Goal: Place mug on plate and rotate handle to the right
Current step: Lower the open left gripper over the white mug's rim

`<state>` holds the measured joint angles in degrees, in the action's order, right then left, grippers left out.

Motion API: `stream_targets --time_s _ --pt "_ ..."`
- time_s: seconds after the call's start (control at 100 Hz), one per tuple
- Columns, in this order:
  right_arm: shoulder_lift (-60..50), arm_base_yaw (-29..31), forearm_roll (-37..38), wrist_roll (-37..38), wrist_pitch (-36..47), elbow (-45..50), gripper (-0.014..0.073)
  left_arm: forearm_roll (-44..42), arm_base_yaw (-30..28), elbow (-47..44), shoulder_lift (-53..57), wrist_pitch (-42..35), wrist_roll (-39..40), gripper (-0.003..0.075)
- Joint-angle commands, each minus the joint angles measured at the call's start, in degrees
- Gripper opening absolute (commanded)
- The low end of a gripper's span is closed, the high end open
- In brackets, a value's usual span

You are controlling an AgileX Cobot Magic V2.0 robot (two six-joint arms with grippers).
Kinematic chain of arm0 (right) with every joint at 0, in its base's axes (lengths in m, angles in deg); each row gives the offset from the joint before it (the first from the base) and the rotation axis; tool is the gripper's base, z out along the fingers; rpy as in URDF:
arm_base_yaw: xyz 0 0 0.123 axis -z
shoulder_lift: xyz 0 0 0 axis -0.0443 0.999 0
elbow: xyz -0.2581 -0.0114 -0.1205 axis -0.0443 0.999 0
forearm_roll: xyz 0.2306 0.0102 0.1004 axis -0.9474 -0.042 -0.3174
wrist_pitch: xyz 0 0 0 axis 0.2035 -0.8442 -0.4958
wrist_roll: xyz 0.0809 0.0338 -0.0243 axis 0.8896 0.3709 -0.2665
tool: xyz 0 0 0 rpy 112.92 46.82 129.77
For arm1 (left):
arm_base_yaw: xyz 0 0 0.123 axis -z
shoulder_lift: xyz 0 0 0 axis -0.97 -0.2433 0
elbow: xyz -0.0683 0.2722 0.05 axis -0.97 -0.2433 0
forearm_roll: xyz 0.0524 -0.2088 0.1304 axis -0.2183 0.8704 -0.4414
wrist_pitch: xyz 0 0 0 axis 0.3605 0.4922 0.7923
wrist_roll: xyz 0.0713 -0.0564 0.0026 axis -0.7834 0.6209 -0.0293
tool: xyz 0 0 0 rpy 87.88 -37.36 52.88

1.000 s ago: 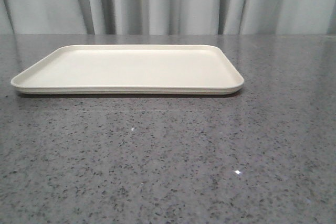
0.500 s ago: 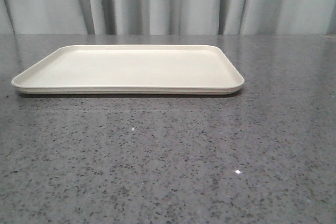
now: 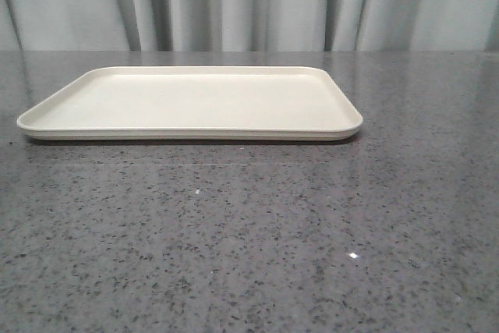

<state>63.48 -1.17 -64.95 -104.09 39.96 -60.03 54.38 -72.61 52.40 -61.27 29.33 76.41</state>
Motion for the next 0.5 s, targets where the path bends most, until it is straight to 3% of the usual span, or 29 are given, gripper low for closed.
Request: stream_targets --time_s 0.0,0.49 --pt "0.56 0.03 0.05 -0.39 -0.33 -2.18 0.0475 -0.09 0.39 0.4 0.84 -0.5 -0.07 0.0344" --pt "0.56 0.03 0.05 -0.39 -0.65 -2.13 0.0475 1.43 0.39 -9.17 1.21 -0.5 -0.12 0.0344"
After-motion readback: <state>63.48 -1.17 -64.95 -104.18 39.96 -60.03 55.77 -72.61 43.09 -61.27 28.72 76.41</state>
